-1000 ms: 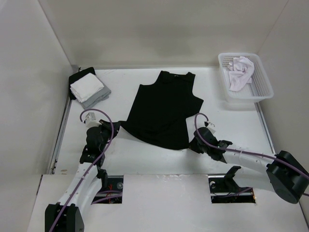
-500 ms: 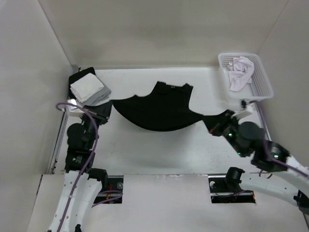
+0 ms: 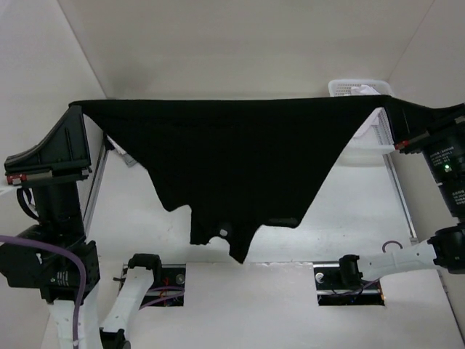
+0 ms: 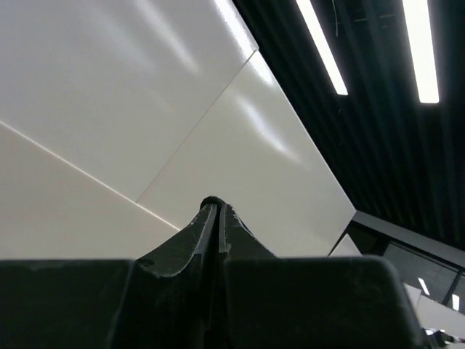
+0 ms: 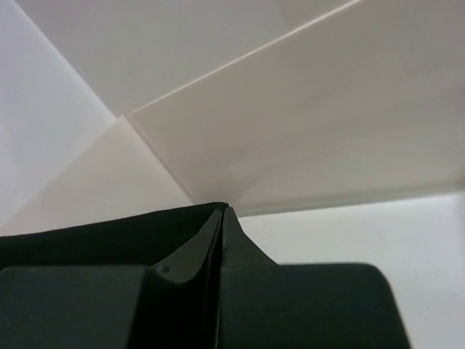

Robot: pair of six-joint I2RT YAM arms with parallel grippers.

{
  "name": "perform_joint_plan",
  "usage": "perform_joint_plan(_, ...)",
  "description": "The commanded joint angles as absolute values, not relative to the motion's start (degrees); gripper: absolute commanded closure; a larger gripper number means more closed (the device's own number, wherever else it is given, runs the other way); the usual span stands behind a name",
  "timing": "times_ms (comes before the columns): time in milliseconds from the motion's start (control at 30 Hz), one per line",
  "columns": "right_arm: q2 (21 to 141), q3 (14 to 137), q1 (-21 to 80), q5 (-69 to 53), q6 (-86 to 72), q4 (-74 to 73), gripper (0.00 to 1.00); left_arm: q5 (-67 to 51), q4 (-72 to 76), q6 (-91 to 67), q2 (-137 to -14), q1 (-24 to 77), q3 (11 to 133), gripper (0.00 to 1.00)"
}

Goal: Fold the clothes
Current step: Fold the tank top

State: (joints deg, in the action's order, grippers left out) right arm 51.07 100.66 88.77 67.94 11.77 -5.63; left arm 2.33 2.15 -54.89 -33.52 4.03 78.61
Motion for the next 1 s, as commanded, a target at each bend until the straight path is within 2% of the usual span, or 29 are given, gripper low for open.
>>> perform_joint_plan(0,54.9,100.8,88.9,70.1,36.9,15.6,1.0,4.0,0.7,-52.5,-39.6,2.6,80.8,1.0)
perform_joint_plan(100,57.0,97.5,83.2,66.7,36.5,17.0,1.0,4.2,1.1,-52.4,-43.4,1.9,79.1,1.0)
perform_joint_plan(233,59.3,90.7,72.5,61.2,21.8,6.4,1.0,6.1,2.0,-52.5,-46.3,1.9,71.8,1.0)
perform_joint_plan(333,61.4,89.5,58.6,49.0,3.8,-6.6,1.0,8.0,4.6,-51.3,-49.0,2.1,67.1,1.0)
perform_joint_plan(433,66.9,92.2,41.4,30.1,-9.6,-14.5,1.0,8.5,7.3,-51.1,-55.4,1.7,65.8,1.0)
perform_joint_plan(500,73.8,96.3,31.0,18.1,-14.7,-15.6,1.0,8.4,8.7,-51.1,-60.5,1.4,67.1,1.0)
perform_joint_plan(600,86.2,108.6,22.3,11.1,-17.3,-18.3,1.0,7.7,10.0,-50.9,-68.9,1.4,72.6,1.0)
perform_joint_plan(733,99.9,130.3,18.9,8.3,-18.5,-26.7,1.0,6.0,9.5,-50.3,-76.8,1.3,82.8,1.0)
perform_joint_plan(833,105.5,144.0,17.8,8.0,-18.9,-31.7,1.0,4.7,9.3,-50.2,-78.9,0.7,88.4,1.0)
perform_joint_plan(967,104.6,149.7,17.6,7.6,-19.5,-33.6,1.0,2.6,9.2,-50.0,-78.3,-0.5,93.2,0.99)
